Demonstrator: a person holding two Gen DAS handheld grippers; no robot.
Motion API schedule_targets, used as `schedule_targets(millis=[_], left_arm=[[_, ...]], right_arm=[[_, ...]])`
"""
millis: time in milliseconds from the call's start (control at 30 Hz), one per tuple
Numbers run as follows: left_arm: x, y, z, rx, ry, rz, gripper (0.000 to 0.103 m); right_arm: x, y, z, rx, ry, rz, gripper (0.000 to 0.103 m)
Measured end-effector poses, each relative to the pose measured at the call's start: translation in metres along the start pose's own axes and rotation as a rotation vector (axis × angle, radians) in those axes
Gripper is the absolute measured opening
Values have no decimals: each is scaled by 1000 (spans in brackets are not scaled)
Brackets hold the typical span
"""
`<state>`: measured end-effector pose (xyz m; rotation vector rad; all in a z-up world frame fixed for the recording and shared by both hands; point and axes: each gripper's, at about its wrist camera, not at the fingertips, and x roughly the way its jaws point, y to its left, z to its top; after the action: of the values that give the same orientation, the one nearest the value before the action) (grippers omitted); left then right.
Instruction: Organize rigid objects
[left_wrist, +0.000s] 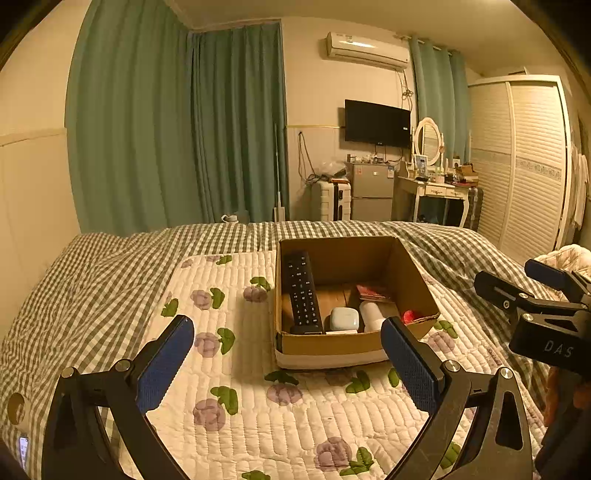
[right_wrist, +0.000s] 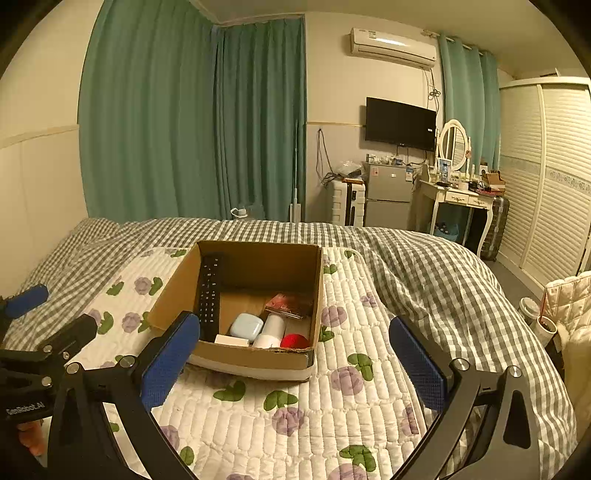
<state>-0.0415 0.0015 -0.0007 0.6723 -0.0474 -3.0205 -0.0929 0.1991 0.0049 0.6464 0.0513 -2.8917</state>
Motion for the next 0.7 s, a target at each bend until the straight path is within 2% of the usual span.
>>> schedule_targets(millis=[133, 400, 700], left_arm=[[1, -2, -1, 17, 7, 8, 103], [8, 1, -2, 3, 33, 2, 103], [8, 2, -3, -9, 46, -7, 103]], right_arm=[[-2, -3, -1, 22, 3, 1, 103], [-4, 0, -2, -33, -23, -11, 103], [-1, 3, -4, -54, -2, -18, 103]])
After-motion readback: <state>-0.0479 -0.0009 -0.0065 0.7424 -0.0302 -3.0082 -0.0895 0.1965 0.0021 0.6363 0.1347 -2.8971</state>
